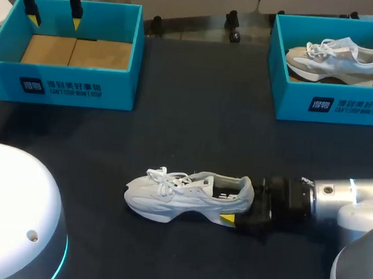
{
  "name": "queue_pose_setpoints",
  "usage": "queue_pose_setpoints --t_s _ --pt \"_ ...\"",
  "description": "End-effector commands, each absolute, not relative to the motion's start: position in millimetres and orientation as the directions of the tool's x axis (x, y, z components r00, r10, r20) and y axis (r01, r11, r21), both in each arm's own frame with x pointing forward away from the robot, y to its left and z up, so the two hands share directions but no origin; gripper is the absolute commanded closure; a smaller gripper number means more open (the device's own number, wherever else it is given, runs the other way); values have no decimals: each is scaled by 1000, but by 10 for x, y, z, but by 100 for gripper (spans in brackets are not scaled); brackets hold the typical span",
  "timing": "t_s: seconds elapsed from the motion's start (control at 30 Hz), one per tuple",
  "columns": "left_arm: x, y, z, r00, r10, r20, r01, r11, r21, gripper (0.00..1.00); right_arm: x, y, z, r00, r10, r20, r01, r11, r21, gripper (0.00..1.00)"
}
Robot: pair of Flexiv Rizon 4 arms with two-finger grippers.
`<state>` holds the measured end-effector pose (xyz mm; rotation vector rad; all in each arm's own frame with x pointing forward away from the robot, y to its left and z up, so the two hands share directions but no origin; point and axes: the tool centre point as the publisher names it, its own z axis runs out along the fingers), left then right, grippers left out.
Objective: Take the shoe out of the shoebox, open the shoe tongue, remove and reinsert the insole, then place the shoe into the shoebox
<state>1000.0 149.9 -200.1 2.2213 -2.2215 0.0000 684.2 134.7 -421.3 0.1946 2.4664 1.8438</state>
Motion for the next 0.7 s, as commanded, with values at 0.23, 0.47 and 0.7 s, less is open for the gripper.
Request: queue_pose_setpoints --t_s 0.23,0.47,0.7 --pt "10000 1499 -2000 0 -1000 0 -1000 0 0 0 6855 1353 -4201 -991 133 32 69 285 956 100" --pt "10000 1499 -2000 0 -1000 0 -1000 0 0 0 6852 1368 -4190 -993 118 25 59 289 956 100" --pt "10000 1499 -2000 0 -1000 0 -1000 0 0 0 6856 1358 -4176 -995 97 20 48 296 954 100"
